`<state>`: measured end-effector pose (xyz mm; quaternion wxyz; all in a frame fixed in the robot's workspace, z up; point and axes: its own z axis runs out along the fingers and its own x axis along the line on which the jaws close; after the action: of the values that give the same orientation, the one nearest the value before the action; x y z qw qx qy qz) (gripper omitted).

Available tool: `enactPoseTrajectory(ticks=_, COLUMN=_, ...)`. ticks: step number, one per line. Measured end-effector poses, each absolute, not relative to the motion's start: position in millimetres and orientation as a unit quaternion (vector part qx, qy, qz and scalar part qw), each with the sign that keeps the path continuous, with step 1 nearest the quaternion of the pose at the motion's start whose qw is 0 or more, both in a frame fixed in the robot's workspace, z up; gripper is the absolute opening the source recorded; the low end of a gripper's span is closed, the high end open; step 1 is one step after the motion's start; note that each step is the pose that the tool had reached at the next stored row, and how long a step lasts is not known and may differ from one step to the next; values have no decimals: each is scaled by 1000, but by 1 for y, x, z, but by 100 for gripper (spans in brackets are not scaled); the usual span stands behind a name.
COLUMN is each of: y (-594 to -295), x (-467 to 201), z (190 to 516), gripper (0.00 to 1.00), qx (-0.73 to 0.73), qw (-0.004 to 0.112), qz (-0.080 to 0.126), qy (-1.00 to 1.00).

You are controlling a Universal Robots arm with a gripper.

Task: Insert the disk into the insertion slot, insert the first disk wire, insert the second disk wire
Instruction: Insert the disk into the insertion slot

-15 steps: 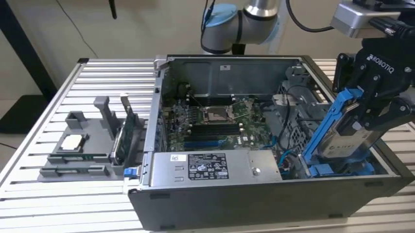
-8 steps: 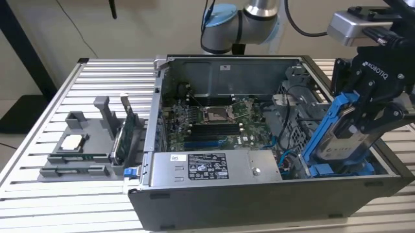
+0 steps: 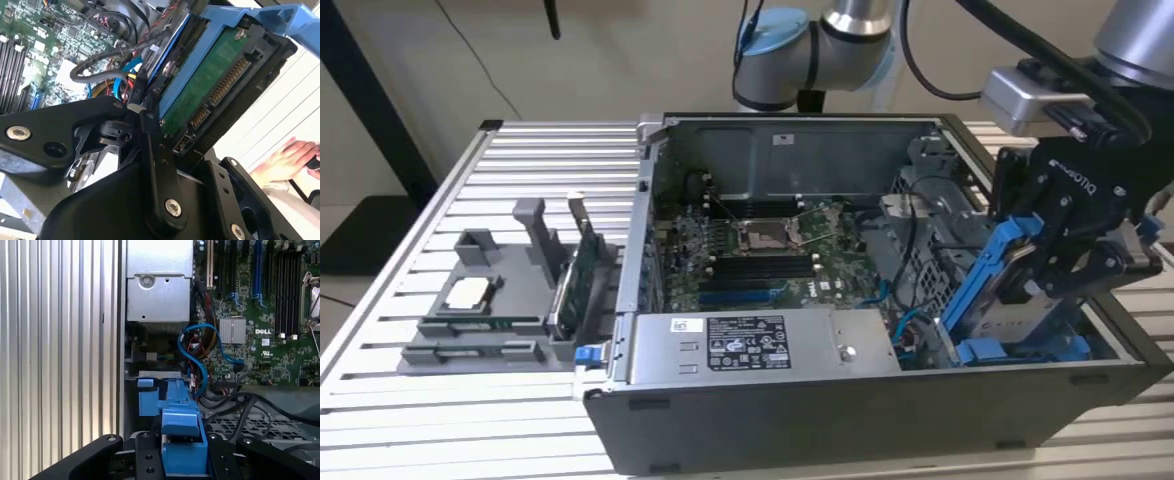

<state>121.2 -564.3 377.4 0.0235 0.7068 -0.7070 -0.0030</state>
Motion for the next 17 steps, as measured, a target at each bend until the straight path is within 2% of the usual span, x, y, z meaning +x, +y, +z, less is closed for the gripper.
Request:
enactPoseTrajectory(ticks=13, y=-564, x=122, z=375, gripper=34, qx=707, qw=24, qz=-3, qy=-707)
enactPoseTrajectory(ticks=14, y=-564, x=122, z=377, gripper=41, qx=707, qw=24, qz=-3, qy=-707)
enactPoseTrajectory(ticks=17, y=-564, x=122, z=386, gripper=41, qx=707, qw=24, qz=-3, qy=-707)
